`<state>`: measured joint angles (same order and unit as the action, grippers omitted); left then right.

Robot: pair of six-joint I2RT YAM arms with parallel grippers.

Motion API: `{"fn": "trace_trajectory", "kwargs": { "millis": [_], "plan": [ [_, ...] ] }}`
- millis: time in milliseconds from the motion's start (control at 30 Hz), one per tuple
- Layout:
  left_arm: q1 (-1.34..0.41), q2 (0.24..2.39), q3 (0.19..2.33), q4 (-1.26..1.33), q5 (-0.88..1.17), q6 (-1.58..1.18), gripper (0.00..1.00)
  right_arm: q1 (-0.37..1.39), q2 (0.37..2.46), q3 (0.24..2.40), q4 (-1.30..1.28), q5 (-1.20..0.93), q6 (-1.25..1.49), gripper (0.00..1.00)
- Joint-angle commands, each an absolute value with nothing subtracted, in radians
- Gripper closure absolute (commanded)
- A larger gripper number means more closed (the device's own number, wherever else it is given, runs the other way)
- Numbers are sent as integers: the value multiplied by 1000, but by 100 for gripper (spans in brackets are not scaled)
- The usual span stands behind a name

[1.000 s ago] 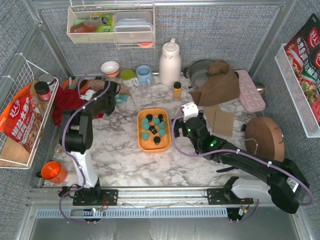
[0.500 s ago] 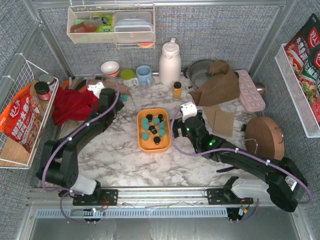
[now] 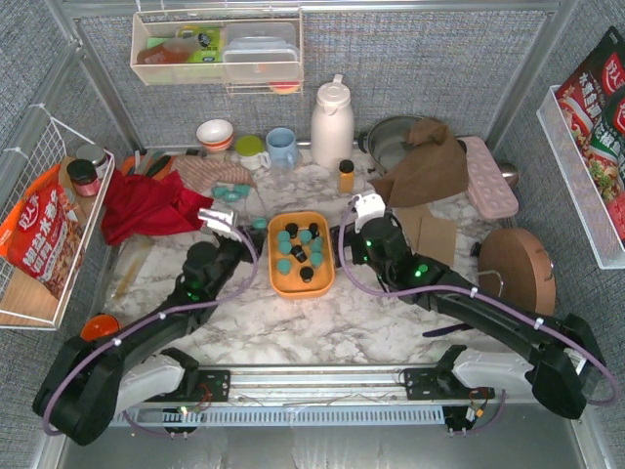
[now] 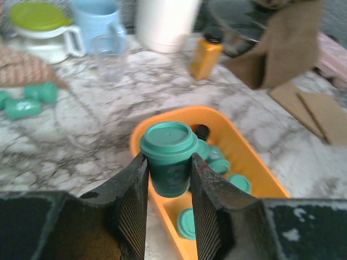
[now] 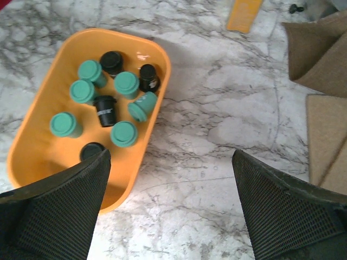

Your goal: Mix the coffee capsules in the storage basket

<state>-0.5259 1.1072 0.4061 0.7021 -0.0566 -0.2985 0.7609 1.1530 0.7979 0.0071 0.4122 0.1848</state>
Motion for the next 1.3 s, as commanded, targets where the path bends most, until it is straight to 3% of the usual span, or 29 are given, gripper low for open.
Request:
{"fn": "trace_trajectory", "kwargs": {
  "millis": [0, 333, 500, 800, 1167, 1267],
  "plan": [
    [-581, 1043, 302, 946, 103, -170, 71, 772, 1148, 853, -67, 311, 234, 3],
    [-721, 1048, 119, 1241, 266, 24, 70, 842, 1211, 966, -26, 157, 402, 10],
    [-762, 1071, 115, 1248, 257, 123, 68, 879, 1282, 1019, -23, 113, 454, 11],
    [-794, 1119, 138, 1227, 222, 166, 67, 907, 1355, 1045, -15, 64, 467, 22],
    [-796, 1141, 155, 1187, 223, 154, 61, 907, 1435, 1072, -78, 47, 454, 42],
    [-797, 1146, 154, 1189, 233, 152, 59, 907, 1451, 1076, -82, 66, 445, 52]
  ]
}}
